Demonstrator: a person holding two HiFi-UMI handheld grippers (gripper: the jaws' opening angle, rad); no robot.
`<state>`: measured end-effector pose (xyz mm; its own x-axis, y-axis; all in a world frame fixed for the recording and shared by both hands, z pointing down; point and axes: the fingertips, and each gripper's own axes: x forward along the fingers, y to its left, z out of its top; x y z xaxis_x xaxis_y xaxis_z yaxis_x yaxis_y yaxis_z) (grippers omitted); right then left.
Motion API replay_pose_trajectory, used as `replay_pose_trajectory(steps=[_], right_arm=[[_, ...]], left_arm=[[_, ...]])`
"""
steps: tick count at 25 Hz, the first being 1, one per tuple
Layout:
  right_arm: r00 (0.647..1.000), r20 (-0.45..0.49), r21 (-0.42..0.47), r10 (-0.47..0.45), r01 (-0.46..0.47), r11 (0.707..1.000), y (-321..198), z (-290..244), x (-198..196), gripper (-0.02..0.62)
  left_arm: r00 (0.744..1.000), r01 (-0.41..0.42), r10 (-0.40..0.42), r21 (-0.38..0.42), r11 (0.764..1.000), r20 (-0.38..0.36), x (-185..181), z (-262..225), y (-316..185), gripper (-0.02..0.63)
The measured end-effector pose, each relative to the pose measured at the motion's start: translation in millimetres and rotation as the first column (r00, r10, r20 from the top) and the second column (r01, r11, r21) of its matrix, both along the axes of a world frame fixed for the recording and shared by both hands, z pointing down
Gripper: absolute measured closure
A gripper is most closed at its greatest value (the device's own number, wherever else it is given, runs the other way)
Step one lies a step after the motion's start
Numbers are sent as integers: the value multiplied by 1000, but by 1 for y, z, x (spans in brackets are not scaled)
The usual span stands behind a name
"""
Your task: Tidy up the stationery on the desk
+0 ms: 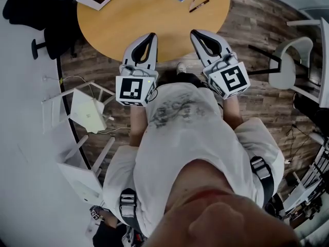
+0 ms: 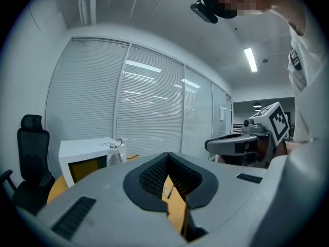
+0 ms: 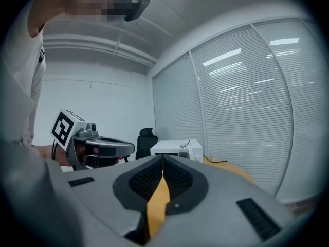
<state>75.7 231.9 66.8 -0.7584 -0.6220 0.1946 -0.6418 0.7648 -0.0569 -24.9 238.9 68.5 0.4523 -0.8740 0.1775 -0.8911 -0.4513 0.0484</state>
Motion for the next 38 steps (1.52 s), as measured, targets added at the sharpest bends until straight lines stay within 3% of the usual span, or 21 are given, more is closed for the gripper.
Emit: replay_pose_trajectory(steps=[7, 16, 25, 38], right_arm=[[999, -19, -44, 32, -33, 998, -37, 26, 5, 532], [988, -65, -108, 140, -146, 983, -92, 66, -7, 532], [957, -119, -185, 264, -282, 941, -145, 112, -15, 532], [902, -205, -256, 380, -424, 869, -202, 178, -7, 532]], left_arm=[[1000, -24, 25, -29, 999, 10, 1, 22, -42, 598], [993, -110, 113, -88, 990, 24, -7, 68, -108, 598], [973, -229, 232, -161, 960, -5, -10, 120, -171, 598], [943, -328, 330, -264, 907, -38, -5, 193, -242, 598]])
